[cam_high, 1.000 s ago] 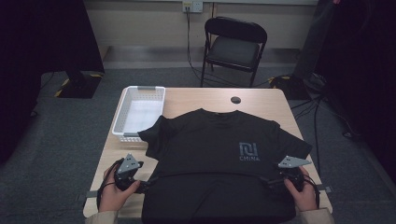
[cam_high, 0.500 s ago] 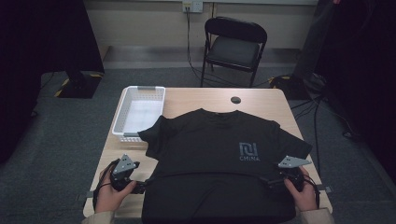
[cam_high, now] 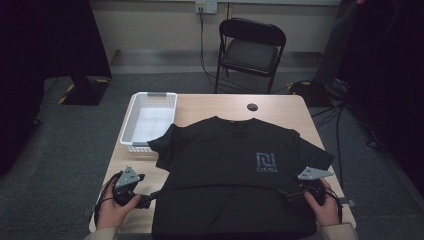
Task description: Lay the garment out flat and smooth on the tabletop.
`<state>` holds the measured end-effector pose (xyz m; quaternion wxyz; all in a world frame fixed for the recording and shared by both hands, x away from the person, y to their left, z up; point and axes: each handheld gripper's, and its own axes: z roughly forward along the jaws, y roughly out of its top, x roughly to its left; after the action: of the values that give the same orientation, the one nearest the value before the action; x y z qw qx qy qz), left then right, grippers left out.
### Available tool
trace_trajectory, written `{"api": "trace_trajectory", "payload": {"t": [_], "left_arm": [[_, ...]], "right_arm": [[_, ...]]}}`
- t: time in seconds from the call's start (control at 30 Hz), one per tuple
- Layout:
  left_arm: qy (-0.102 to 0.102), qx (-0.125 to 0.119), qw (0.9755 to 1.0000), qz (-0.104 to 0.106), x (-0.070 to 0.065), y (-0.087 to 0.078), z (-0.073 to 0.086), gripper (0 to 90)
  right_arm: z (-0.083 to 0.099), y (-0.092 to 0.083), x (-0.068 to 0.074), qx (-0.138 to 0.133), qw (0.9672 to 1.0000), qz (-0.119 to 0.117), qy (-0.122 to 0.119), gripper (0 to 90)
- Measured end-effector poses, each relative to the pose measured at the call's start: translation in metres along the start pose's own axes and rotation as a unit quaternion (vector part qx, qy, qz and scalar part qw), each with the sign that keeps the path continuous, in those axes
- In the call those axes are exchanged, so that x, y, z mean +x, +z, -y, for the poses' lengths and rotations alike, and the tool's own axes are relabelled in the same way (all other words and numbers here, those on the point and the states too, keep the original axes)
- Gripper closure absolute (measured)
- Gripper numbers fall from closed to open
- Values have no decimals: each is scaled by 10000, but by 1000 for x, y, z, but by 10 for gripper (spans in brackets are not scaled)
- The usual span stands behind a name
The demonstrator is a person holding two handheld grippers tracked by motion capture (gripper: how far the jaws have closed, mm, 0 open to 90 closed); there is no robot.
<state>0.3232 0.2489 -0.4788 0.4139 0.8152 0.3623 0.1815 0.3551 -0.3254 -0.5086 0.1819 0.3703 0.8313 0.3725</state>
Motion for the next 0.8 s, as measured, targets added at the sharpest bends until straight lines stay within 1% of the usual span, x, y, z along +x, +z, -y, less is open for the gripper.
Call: {"api": "trace_trajectory", "payload": {"t": [0.17, 0.3, 0.5, 0.8], "left_arm": [[3, -7, 10000, -25, 3, -3, 3, 155], [-43, -55, 10000, -61, 6, -6, 6, 154], [-45, 18, 10000, -79, 9, -8, 10, 154], [-99, 0, 9999, -120, 12, -11, 15, 154]], "right_arm": [[0, 0, 0, 1, 10000, -1, 2, 100], [0, 0, 0, 0, 10000, 0, 1, 100], [0, 0, 0, -1, 10000, -3, -3, 99], [0, 0, 0, 0, 10000, -8, -7, 98]]}}
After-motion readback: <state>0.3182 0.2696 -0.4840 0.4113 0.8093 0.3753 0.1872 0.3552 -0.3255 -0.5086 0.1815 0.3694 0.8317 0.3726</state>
